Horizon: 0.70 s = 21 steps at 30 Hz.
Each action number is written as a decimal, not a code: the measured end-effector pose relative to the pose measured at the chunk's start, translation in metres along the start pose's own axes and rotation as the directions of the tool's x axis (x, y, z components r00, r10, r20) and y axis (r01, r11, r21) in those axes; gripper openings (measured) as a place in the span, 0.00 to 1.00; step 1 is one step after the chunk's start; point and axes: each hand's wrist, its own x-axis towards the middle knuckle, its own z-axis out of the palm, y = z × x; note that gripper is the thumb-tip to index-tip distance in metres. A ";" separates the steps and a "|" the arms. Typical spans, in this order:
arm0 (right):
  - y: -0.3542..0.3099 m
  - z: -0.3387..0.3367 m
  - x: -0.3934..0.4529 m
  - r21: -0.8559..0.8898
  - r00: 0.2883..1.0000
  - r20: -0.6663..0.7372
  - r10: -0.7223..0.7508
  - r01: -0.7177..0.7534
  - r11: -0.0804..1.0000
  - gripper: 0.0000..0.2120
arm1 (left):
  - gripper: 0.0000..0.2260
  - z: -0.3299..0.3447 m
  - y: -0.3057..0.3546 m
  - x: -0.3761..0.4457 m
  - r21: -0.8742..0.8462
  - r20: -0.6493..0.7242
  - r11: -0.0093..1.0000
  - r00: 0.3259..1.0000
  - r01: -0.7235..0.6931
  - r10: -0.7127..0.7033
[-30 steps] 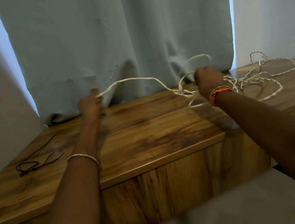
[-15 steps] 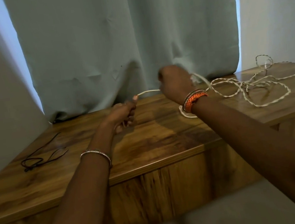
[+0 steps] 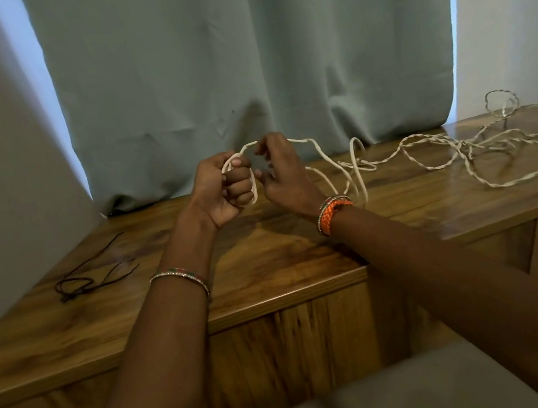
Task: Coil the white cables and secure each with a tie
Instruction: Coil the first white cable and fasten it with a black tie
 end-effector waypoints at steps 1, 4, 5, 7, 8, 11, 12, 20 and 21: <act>-0.003 0.001 -0.001 0.020 0.998 0.008 -0.055 0.055 0.998 0.17 | 0.16 0.000 0.000 0.000 -0.001 0.018 1.000 1.000 0.005 -0.005; -0.008 0.003 -0.001 0.121 0.990 0.072 -0.122 0.113 0.986 0.22 | 0.22 0.002 -0.002 0.001 -0.075 0.037 0.997 0.999 -0.002 0.005; -0.009 0.004 0.000 0.105 0.992 0.055 -0.117 0.111 0.988 0.21 | 0.22 0.002 -0.003 0.000 -0.097 0.054 0.995 0.998 -0.012 0.017; -0.009 0.006 0.002 0.014 0.994 -0.039 -0.098 0.099 0.995 0.19 | 0.17 0.002 -0.004 -0.001 -0.094 0.089 0.995 0.995 -0.026 0.035; -0.009 0.007 0.004 -0.043 0.990 -0.089 -0.106 0.102 0.994 0.18 | 0.16 0.002 -0.004 -0.002 -0.072 0.107 0.997 0.994 -0.021 0.029; -0.004 0.006 0.012 -0.240 0.958 -0.196 -0.208 0.159 0.958 0.10 | 0.17 0.002 -0.005 -0.003 0.003 0.150 1.000 0.988 0.024 -0.024; -0.002 0.005 0.016 -0.273 0.951 -0.200 -0.237 0.178 0.945 0.08 | 0.17 0.002 -0.005 -0.004 0.017 0.162 0.999 0.986 0.039 -0.041; 0.016 0.002 0.008 -0.306 0.988 0.142 0.064 -0.018 0.952 0.08 | 0.19 0.024 -0.009 0.002 -0.105 -0.083 0.961 0.965 -0.255 0.247; 0.012 0.002 0.007 -0.358 0.973 0.216 0.087 -0.004 0.934 0.11 | 0.19 0.025 -0.010 0.004 -0.076 -0.113 0.953 0.953 -0.292 0.283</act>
